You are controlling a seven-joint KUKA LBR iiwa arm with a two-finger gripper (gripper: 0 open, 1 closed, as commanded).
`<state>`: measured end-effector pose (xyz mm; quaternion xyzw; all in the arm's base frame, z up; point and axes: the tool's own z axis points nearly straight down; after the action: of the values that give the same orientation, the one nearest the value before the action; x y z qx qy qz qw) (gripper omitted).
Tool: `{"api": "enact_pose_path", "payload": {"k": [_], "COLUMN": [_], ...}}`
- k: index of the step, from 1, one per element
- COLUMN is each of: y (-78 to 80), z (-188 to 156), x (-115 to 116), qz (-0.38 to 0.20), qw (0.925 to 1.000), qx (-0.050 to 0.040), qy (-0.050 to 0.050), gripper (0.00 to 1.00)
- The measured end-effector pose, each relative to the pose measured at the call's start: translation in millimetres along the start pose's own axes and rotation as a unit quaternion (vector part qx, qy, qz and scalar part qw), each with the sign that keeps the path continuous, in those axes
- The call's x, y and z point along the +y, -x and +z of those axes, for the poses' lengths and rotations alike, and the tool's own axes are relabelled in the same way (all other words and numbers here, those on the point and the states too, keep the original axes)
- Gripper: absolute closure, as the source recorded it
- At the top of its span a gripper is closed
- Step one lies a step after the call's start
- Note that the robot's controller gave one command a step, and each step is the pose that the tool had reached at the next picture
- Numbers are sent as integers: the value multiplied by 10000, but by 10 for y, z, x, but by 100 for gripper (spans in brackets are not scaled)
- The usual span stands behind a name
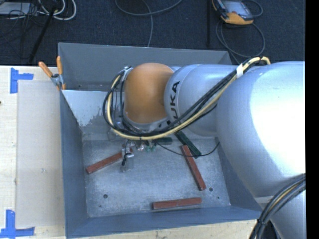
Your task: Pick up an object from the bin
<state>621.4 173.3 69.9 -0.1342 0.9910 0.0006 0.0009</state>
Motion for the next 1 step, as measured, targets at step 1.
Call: {"api": "enact_pose_path", "payload": {"k": [1], "y": [1], "z": [-6], "x": [-6], "qz": [11], "qw": [10000], "qx": [4], "qy": [-1], "gripper": [100]}}
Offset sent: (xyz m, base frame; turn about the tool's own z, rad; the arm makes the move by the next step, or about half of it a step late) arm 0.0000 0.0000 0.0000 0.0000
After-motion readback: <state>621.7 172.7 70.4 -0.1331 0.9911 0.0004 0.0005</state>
